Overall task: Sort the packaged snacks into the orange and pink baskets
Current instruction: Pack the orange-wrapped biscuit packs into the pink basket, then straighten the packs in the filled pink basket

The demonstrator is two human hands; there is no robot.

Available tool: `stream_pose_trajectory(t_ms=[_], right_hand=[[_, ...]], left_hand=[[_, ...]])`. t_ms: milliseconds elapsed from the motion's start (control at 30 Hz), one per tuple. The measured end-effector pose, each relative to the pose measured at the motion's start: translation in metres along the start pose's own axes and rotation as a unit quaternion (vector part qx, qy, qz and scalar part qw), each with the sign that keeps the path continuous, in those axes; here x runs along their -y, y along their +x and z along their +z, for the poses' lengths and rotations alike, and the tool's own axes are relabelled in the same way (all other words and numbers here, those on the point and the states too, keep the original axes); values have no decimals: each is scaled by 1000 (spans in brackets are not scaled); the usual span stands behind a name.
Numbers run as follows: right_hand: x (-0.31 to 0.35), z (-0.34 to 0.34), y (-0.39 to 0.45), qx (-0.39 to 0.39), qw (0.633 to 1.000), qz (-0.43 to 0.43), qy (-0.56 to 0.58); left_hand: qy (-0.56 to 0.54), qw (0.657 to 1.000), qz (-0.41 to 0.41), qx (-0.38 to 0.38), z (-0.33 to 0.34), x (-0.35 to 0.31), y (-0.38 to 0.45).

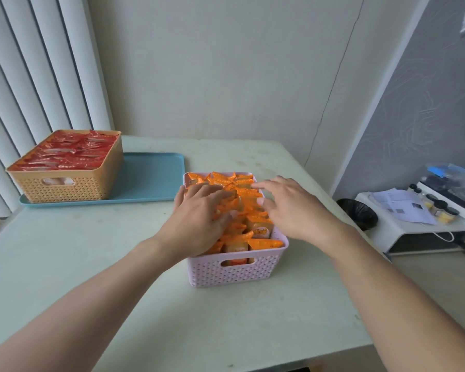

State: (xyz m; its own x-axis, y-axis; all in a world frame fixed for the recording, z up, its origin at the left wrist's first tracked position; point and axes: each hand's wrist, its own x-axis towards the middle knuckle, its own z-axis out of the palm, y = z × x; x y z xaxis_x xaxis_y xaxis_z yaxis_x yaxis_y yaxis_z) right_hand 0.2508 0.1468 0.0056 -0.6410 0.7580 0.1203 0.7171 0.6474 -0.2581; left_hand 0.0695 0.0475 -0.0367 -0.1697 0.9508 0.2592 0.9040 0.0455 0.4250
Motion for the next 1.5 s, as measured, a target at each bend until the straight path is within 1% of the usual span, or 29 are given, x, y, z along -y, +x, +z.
stream_pose_trajectory(t_ms=[67,100,133,167,200,233,300,367,467,567,633,700,767,833,933,967,1000,1033,1067,1100,1133,1167,1200,1233,1267,1300,1433,1500], right_hand=[[-4,9,10,34,997,73,-18],[-11,11,15,58,993,106,-14],[-19,13,18,87,988,130,9],[-25,16,20,106,982,143,69],[-29,19,20,112,972,148,142],[-30,23,19,101,966,148,189],[-24,26,16,74,968,133,201],[-18,27,17,42,968,135,205],[-14,16,23,-8,949,125,290],[-5,6,28,-71,937,99,328],[-1,8,25,-82,933,81,341],[-1,18,17,-65,933,72,347],[-3,25,13,-53,938,74,335],[-1,24,14,-62,949,85,298],[5,17,17,-77,964,117,224],[7,15,18,-107,967,119,200],[11,13,18,-161,967,107,166],[16,9,17,-230,962,67,131],[23,6,19,-286,953,0,96],[30,2,21,-305,947,-82,66],[37,-1,24,-291,943,-159,29],[44,-3,27,-260,940,-219,-19],[50,-2,28,-222,938,-257,-70],[56,0,28,-187,938,-271,-111],[59,5,29,-169,937,-272,-135],[59,9,31,-169,939,-262,-146],[56,17,36,-230,945,-192,-131],[55,18,40,-256,946,-159,-121]], left_hand=[[-20,998,-54,-3,3,3,-2],[-56,994,-89,-2,0,6,-4],[-101,988,-118,2,-2,11,-7],[-143,979,-142,12,-4,16,-10],[-179,970,-164,29,-7,21,-14],[-216,957,-187,46,-7,23,-17],[-268,937,-219,46,-9,23,-20],[-306,926,-221,14,-9,19,-20],[-375,905,-197,-44,-14,16,-13],[-418,887,-159,-119,-19,14,-8],[-427,876,-143,-171,-17,13,-10],[-422,866,-152,-221,-11,10,-18],[-404,863,-168,-253,-6,8,-26],[-385,865,-175,-271,-1,9,-28],[-323,884,-171,-291,2,11,-27],[-299,893,-167,-291,3,11,-27],[-278,901,-163,-290,2,11,-27],[-262,907,-162,-287,1,10,-27],[-250,912,-162,-284,-1,10,-27],[-242,915,-162,-278,-2,10,-27],[-236,918,-163,-273,-2,10,-27],[-230,921,-164,-268,-4,11,-27],[-224,924,-164,-261,-4,12,-28],[-220,928,-163,-254,-6,13,-28],[-219,930,-163,-245,-7,13,-29],[-214,935,-159,-235,-8,14,-29],[-179,956,-135,-191,-15,12,-29],[-170,962,-135,-166,-18,13,-29]])
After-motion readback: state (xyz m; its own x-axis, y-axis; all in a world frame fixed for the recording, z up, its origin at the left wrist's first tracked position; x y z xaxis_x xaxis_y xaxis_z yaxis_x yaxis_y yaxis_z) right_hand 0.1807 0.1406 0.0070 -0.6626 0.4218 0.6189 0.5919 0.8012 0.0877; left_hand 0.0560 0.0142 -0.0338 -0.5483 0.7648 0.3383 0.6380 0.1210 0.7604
